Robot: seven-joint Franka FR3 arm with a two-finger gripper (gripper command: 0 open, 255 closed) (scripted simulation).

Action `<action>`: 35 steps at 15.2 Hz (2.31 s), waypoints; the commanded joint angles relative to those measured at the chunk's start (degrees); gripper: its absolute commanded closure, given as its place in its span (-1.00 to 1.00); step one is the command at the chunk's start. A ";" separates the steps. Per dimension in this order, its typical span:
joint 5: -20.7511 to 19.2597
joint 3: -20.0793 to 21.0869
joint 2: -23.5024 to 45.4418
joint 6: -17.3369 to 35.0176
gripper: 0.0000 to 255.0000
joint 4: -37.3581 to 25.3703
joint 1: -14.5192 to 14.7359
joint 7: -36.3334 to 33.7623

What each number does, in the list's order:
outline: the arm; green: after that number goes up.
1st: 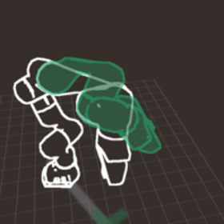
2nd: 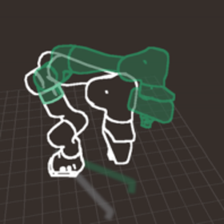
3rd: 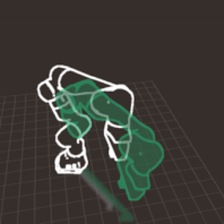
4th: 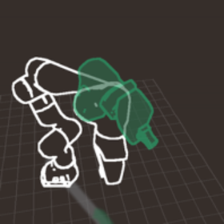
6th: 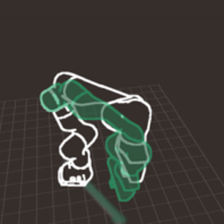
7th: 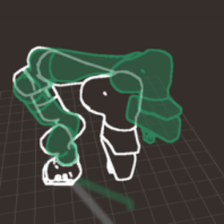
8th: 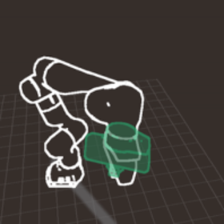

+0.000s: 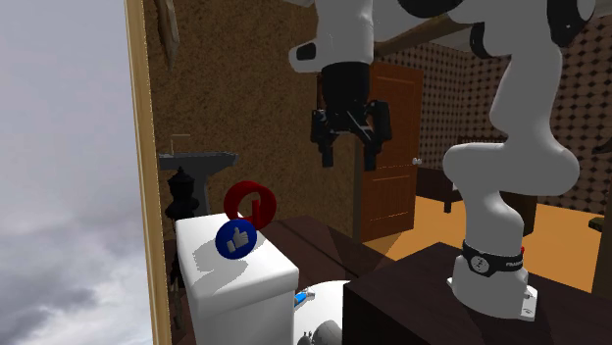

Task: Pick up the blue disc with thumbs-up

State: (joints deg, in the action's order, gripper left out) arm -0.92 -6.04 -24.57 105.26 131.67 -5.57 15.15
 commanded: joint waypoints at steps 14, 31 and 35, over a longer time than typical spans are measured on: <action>2.67 -9.62 27.76 7.97 -1.00 -17.03 -6.06 10.48; 9.80 -11.71 52.29 10.27 -1.00 -36.29 -13.81 17.45; 9.98 -11.60 52.81 11.21 1.00 -35.84 -13.82 17.51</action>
State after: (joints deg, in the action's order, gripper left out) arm 9.04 -17.65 28.19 116.35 95.77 -19.40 32.65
